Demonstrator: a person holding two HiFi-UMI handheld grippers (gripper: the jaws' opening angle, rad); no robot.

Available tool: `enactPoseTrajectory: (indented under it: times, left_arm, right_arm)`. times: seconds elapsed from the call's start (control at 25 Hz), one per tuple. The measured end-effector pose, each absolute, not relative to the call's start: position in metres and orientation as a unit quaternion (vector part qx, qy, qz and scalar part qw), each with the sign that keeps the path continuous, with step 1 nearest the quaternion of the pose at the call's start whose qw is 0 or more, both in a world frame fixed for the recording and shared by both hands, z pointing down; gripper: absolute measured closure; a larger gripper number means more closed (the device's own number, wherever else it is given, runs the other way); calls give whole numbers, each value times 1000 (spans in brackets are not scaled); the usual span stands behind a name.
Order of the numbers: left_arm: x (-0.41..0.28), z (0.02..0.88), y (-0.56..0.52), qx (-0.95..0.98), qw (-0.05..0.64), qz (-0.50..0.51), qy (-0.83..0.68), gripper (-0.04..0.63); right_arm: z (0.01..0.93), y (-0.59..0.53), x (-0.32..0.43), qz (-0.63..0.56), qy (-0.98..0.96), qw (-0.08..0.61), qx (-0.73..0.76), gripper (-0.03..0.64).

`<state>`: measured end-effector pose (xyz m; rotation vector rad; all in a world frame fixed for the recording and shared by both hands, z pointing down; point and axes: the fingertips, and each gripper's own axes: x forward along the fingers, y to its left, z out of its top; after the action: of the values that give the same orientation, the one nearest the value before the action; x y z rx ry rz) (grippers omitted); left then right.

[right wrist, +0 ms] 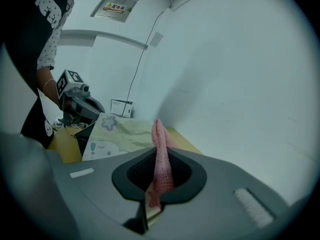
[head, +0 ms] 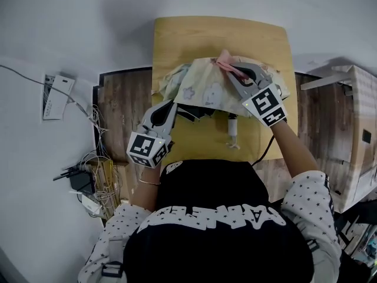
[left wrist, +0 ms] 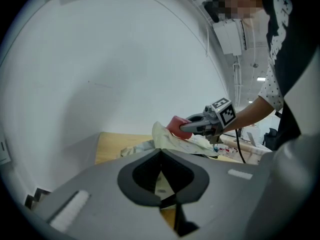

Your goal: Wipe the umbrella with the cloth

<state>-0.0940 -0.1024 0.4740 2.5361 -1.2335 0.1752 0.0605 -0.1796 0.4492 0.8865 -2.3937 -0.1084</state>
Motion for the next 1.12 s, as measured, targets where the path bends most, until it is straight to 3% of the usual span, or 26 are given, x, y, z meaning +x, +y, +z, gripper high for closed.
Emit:
enactPoseTrajectory:
  times: [1.12]
  left_arm:
    - [-96,483,-108,882,172,69,-433,594]
  right_arm:
    - [491,-109,59,-8,-912,331,244,582]
